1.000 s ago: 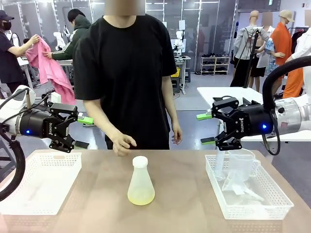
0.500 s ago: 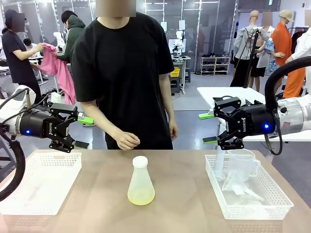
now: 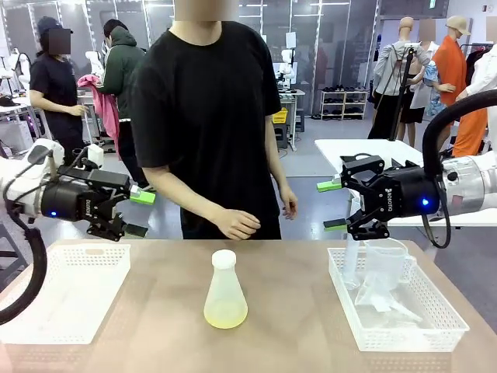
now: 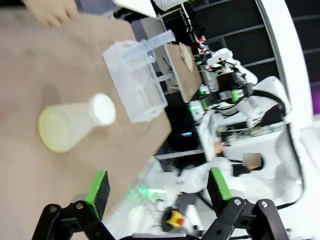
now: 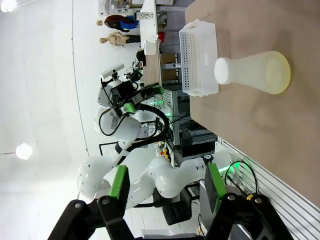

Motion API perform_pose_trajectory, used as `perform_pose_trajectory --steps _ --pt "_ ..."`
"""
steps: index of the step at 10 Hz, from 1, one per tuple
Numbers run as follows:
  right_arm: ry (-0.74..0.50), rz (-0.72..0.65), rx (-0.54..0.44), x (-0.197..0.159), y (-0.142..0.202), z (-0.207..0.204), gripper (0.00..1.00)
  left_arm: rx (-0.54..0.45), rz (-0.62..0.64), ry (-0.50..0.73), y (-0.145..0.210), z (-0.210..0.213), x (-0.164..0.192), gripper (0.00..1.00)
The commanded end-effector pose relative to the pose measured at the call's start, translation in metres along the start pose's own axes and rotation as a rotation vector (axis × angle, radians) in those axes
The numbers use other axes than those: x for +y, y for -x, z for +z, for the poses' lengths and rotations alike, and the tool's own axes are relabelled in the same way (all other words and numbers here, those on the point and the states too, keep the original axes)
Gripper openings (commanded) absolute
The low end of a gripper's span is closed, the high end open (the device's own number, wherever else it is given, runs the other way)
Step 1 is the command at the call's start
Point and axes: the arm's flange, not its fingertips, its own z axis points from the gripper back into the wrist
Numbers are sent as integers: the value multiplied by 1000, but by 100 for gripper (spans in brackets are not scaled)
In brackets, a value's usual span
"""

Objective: Prepare the solutions needed for the experiment.
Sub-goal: When the human places the Big flask in the center of the table, pick up the Big flask and place it in the left Organizing basket.

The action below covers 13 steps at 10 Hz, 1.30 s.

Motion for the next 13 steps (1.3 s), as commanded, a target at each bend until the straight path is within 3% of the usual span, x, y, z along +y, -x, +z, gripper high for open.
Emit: perform_pose_trajectory --steps 1,2,4,7,8,9,13 --pt "-13 -1 -1 1 0 -1 77 -111 -302 -131 -23 -24 35 100" --pt "-13 -1 -1 1 0 -1 77 -155 -524 -145 -29 -31 52 100" --pt "-13 -1 -1 1 0 -1 77 -124 -638 -202 -40 -47 72 100" --pt "-13 -1 -1 1 0 -1 77 -188 -663 -155 -52 -55 70 100" --pt "-13 -1 -1 1 0 -1 77 -166 -597 -190 -54 -45 58 100" --pt "-13 -1 -1 1 0 -1 77 -141 -664 -171 -48 -48 70 100" --pt "-13 -1 -1 1 0 -1 77 -141 -664 -171 -48 -48 70 100"
